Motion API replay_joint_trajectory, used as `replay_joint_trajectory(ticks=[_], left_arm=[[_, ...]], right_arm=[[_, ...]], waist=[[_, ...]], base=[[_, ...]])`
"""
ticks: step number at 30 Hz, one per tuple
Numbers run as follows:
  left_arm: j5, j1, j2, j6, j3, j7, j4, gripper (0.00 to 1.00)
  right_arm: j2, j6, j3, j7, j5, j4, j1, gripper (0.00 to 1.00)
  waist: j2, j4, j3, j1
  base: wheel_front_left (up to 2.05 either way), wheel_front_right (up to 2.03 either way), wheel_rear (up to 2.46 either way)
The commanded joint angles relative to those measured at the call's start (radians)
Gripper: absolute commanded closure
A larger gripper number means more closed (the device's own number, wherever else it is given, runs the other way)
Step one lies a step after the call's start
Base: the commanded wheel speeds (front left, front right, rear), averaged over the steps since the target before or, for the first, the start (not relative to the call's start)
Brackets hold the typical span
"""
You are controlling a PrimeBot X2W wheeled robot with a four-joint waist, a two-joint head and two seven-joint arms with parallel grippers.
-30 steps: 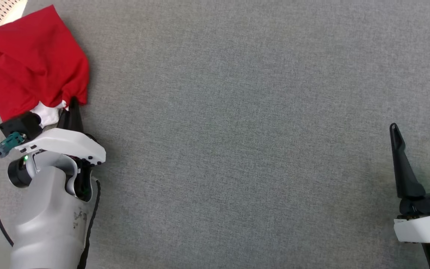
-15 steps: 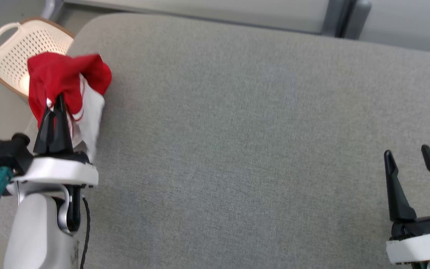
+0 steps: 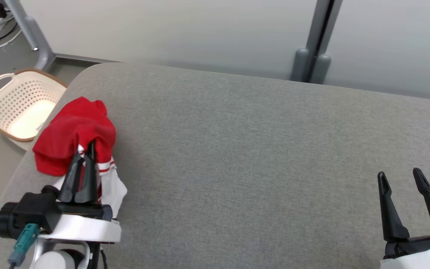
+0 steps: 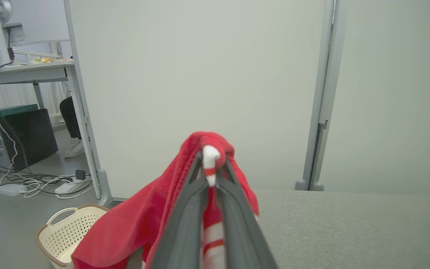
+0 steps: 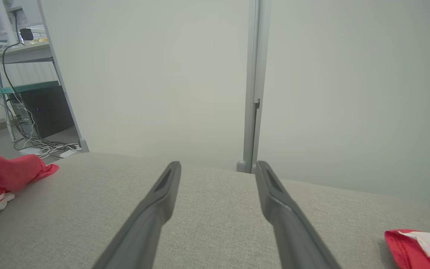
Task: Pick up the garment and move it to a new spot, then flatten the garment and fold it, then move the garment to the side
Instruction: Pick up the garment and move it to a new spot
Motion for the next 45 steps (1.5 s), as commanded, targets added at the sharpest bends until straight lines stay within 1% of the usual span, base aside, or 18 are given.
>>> replay_joint_trajectory(ticks=[1, 4, 5, 8, 12, 19, 23, 27, 30, 33, 34, 35, 38, 41, 43, 45], left_arm=[[-0.006, 0.004, 0.003, -0.004, -0.016, 0.008, -0.018, 1.0], [-0.014, -0.011, 0.001, -0.016, -0.074, 0.026, -0.04, 1.0], [-0.014, -0.011, 0.001, -0.016, -0.074, 0.026, -0.04, 1.0], [-0.024, -0.058, 0.001, -0.031, -0.154, 0.036, -0.036, 1.0], [-0.033, -0.13, 0.002, -0.043, -0.258, 0.042, -0.009, 1.0], [-0.058, -0.303, 0.003, -0.049, -0.429, 0.042, 0.061, 1.0], [-0.082, -0.402, 0.01, -0.05, -0.533, 0.048, 0.125, 1.0], [-0.108, -0.465, 0.015, -0.05, -0.593, 0.058, 0.227, 1.0], [-0.125, -0.501, 0.02, -0.05, -0.617, 0.057, 0.328, 1.0], [-0.134, -0.526, 0.022, -0.05, -0.634, 0.055, 0.412, 1.0], [-0.134, -0.533, 0.022, -0.05, -0.637, 0.054, 0.431, 0.69], [-0.135, -0.538, 0.021, -0.05, -0.644, 0.045, 0.443, 0.0], [-0.144, -0.542, 0.018, -0.05, -0.658, 0.01, 0.454, 0.0], [-0.156, -0.513, 0.02, -0.047, -0.658, -0.028, 0.433, 0.0], [-0.166, -0.484, 0.023, -0.037, -0.649, -0.045, 0.41, 0.0], [-0.175, -0.461, 0.033, -0.013, -0.626, -0.064, 0.38, 0.0]], right_arm=[[0.003, 0.0, -0.002, 0.0, 0.002, -0.008, 0.006, 0.0], [0.004, 0.0, 0.002, 0.003, 0.003, -0.018, -0.01, 0.0], [0.004, 0.0, 0.002, 0.003, 0.003, -0.018, -0.01, 0.0], [0.004, 0.0, 0.008, 0.003, 0.005, -0.025, -0.028, 0.0], [0.004, 0.0, 0.011, -0.01, 0.008, -0.022, -0.058, 0.0], [0.033, 0.0, 0.012, -0.065, 0.026, 0.013, -0.094, 0.0], [0.045, 0.0, 0.014, -0.104, 0.04, 0.044, -0.113, 0.0], [0.052, 0.0, 0.021, -0.143, 0.056, 0.08, -0.133, 0.0], [0.055, 0.0, 0.028, -0.166, 0.065, 0.106, -0.146, 0.0], [0.055, 0.0, 0.029, -0.185, 0.074, 0.129, -0.16, 0.0], [0.055, 0.0, 0.031, -0.188, 0.075, 0.135, -0.167, 0.0], [0.055, 0.0, 0.03, -0.193, 0.073, 0.14, -0.173, 0.0], [0.055, 0.0, 0.027, -0.195, 0.059, 0.152, -0.182, 0.0], [0.055, 0.0, 0.022, -0.185, 0.04, 0.151, -0.185, 0.0], [0.055, 0.0, 0.02, -0.177, 0.027, 0.146, -0.183, 0.0], [0.054, 0.0, 0.018, -0.166, 0.016, 0.141, -0.177, 0.0]], waist=[[0.0, -0.025, 0.001, 0.0], [0.0, -0.07, 0.026, 0.0], [0.0, -0.07, 0.026, 0.0], [0.0, -0.13, 0.059, 0.0], [0.0, -0.241, 0.115, 0.0], [0.0, -0.45, 0.23, 0.0], [0.0, -0.535, 0.297, 0.0], [0.0, -0.584, 0.35, 0.0], [0.0, -0.593, 0.374, 0.0], [0.0, -0.586, 0.388, 0.0], [0.0, -0.58, 0.392, 0.0], [0.0, -0.571, 0.392, 0.0], [0.0, -0.537, 0.379, 0.0], [0.0, -0.492, 0.347, 0.0], [0.0, -0.46, 0.32, 0.0], [0.0, -0.427, 0.292, 0.0]], base=[[0.0, 0.0, 0.0], [0.0, 0.0, 0.0], [0.0, 0.0, 0.0], [0.0, 0.0, 0.0], [0.0, 0.0, 0.0], [0.0, 0.0, 0.0], [0.0, 0.0, 0.0], [0.0, 0.0, 0.0], [0.0, 0.0, 0.0], [0.0, 0.0, 0.0], [0.0, 0.0, 0.0], [0.0, 0.0, 0.0], [0.0, 0.0, 0.0], [0.0, 0.0, 0.0], [0.0, 0.0, 0.0], [0.0, 0.0, 0.0]])
